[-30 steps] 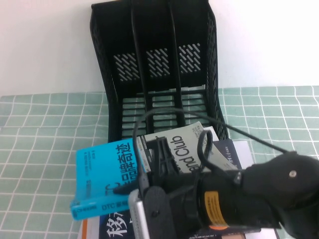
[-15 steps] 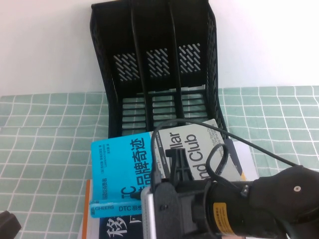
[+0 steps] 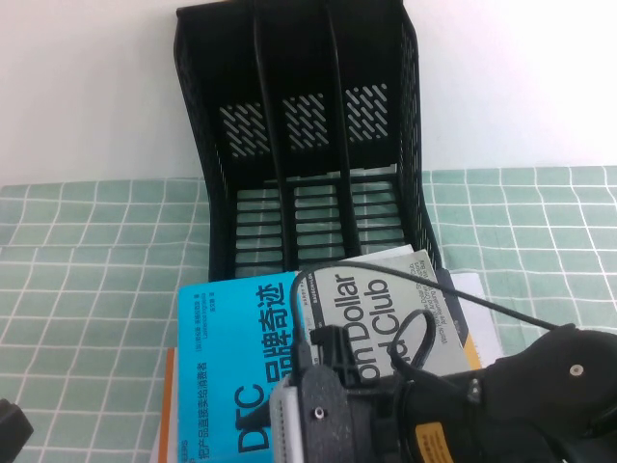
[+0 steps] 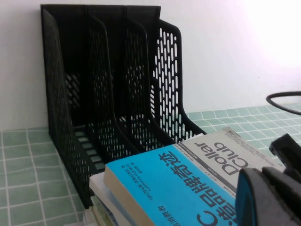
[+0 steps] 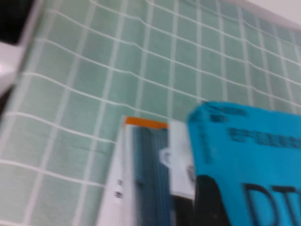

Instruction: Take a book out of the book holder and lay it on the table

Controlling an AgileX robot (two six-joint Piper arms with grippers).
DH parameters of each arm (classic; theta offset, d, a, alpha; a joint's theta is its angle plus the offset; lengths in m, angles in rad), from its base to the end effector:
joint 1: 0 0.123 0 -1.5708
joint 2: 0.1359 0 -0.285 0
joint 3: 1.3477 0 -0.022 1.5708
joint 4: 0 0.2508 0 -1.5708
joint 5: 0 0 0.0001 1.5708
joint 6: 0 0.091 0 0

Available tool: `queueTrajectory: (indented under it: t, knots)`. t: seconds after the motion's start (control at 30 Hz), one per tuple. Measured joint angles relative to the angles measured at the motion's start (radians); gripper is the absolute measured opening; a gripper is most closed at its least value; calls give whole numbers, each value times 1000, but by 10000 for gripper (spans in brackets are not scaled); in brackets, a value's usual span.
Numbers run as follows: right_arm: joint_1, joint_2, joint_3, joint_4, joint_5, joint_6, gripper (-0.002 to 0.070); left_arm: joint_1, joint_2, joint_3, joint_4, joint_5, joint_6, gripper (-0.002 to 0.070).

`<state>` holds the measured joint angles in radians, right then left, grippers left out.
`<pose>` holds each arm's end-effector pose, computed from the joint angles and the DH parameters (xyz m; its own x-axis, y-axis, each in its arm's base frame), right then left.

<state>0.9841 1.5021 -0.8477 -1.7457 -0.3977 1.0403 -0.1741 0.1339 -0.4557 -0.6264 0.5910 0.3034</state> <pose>0.1428 0.2773 0.2409 0.3705 -0.5435 -0.7532 -0.9242 -0.1347 -0.3574 0.0267 -0.0349 0.3112 -0.1990 -0.1909 -0.9612 0.4500 0.8535 -0.2627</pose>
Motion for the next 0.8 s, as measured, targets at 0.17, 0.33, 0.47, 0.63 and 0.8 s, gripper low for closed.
queueTrajectory:
  t: [0.17,0.33,0.47,0.63,0.8]
  knots:
    - [0,-42,-23,-7,-73,-140,367,0,0,0,2,-4,0,-2]
    - [0,-143,-106,-7,200,-402,137,0,0,0,56,-16,0,-3]
    - [0,-213,-174,63,631,-588,28,0,0,0,155,-52,-6,-2]
    - [-15,-273,-303,474,1285,-1065,3,0,0,0,297,-92,-56,-3]
    - [-65,-408,-338,868,1596,-1178,0,0,0,0,400,-96,-103,-2]
